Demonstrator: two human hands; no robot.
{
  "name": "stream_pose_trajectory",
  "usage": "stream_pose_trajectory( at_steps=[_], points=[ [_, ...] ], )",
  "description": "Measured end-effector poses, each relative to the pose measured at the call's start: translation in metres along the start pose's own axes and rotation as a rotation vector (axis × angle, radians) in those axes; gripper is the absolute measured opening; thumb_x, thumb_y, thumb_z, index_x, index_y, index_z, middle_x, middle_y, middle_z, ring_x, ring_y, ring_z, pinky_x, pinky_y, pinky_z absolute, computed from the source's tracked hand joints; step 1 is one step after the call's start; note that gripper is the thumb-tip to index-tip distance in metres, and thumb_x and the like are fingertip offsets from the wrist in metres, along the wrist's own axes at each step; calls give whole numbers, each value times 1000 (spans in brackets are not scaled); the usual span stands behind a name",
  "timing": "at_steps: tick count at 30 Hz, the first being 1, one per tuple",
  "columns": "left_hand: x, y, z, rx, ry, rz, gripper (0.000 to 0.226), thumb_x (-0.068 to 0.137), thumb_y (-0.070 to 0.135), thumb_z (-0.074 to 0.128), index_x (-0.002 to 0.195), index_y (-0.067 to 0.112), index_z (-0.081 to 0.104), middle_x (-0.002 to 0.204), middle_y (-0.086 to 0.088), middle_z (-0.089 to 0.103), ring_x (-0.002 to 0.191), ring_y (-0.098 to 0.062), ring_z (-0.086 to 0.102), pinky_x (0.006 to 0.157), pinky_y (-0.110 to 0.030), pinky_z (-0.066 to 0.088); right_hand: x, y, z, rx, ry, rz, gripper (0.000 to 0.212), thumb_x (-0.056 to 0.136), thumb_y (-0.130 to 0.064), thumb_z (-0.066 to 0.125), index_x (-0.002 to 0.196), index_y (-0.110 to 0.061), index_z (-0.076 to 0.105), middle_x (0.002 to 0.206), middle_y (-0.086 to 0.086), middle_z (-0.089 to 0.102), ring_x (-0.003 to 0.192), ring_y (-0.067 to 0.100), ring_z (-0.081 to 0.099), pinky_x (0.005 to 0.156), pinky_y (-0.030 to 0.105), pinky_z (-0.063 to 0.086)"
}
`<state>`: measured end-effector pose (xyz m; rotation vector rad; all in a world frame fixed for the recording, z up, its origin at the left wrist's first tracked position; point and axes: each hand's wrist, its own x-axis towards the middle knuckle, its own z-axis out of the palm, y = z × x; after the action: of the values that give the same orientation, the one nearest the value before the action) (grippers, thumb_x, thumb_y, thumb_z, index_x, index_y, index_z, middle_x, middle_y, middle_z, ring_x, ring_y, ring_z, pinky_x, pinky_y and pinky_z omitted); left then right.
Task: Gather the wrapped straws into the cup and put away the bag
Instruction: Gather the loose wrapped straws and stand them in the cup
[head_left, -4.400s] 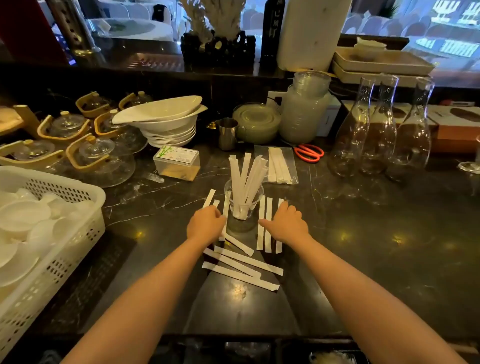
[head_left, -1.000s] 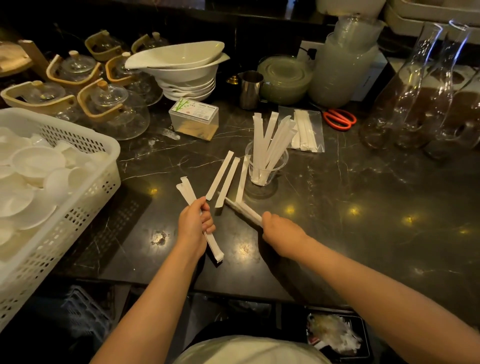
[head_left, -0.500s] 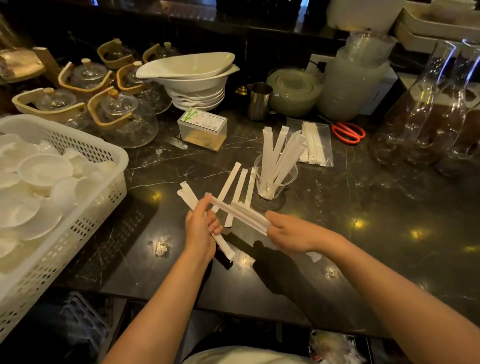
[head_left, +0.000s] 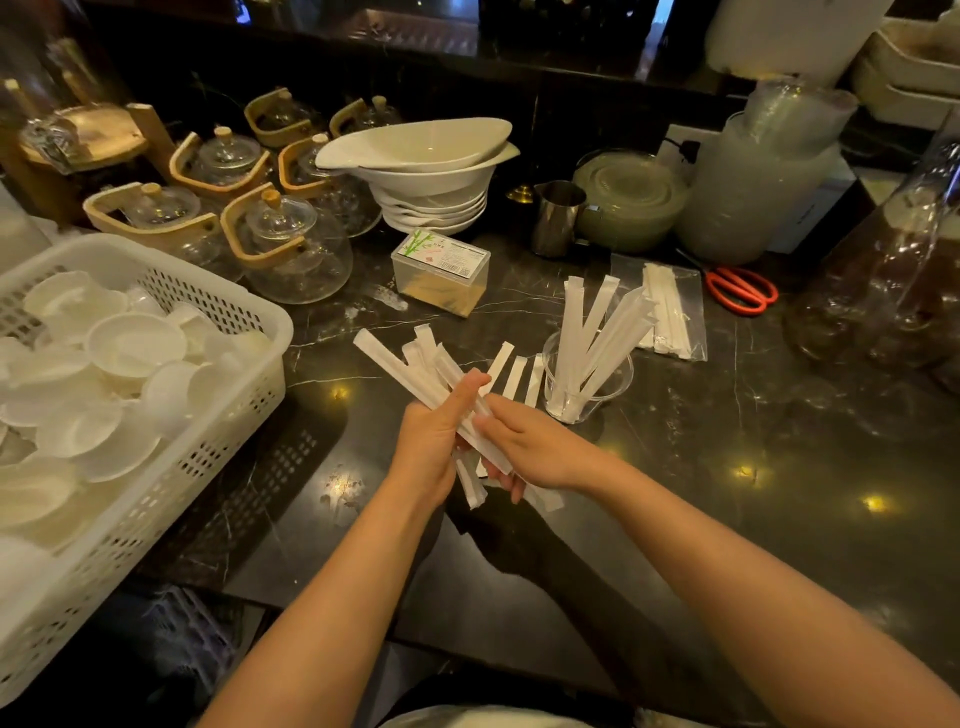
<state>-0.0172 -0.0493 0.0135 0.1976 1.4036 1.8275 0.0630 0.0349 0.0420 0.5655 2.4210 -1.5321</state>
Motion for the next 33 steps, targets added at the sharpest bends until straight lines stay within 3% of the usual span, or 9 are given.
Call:
stream_pose_trajectory(
  at_steps=[4,6,7,11,15,18,21,25,33],
  points=[
    [10,-5,-5,7,24,33,33,67,29,71,87,5,63,50,6,67,57,-10,67,48,-21,52,14,-5,5,-91,54,7,22,97,-31,25,104,-16,39,72,10,57,54,20,57,52,30,53],
    [15,-5,-7,-7,57,41,12,77,23,65,77,12,68,53,7,69,62,-6,68,52,-19,53,19,-7,8,-214,73,-25,21,96,-23,30,111,-10,38,85,19,61,67,30,62,62,43,56],
    [18,-5,-9,3,68,55,15,79,25,62,69,17,71,54,8,69,63,-4,68,53,-18,53,22,-7,9,-264,86,-48,25,96,-23,30,114,-7,37,92,22,61,73,33,62,67,47,54],
    [24,0,-18,5,154,45,27,81,32,59,58,21,67,54,6,66,61,-6,66,54,-21,53,33,-1,5,-206,111,-3,37,95,-39,23,105,-12,46,97,13,58,84,26,55,73,39,43],
    [29,5,-27,42,269,54,30,82,34,57,56,21,58,74,1,52,80,-11,51,70,-26,40,50,16,-6,-234,225,159,32,92,-28,35,116,-9,44,109,16,59,93,27,56,78,38,45],
    [30,8,-30,31,298,29,27,83,35,57,59,21,55,70,1,49,74,-12,47,75,-28,39,62,29,-9,-325,273,268,39,89,-16,39,127,-9,32,100,15,57,84,24,55,68,34,43],
    [31,8,-35,-8,275,-5,28,84,34,55,60,20,55,50,6,54,59,-10,51,71,-28,43,75,38,-5,-456,271,350,43,89,-19,41,129,-10,26,109,19,58,92,30,57,69,36,45],
    [29,8,-38,-13,231,-27,42,86,36,52,49,18,45,35,8,43,38,-6,45,59,-28,44,90,40,3,-653,289,423,52,91,-38,36,133,-11,21,123,24,51,109,35,51,77,39,44],
    [24,4,-50,2,218,-49,33,86,36,52,60,18,43,33,6,34,33,-5,33,42,-19,38,97,32,12,-997,199,504,69,87,-62,25,135,-13,17,121,21,50,112,38,47,71,37,54]
  ],
)
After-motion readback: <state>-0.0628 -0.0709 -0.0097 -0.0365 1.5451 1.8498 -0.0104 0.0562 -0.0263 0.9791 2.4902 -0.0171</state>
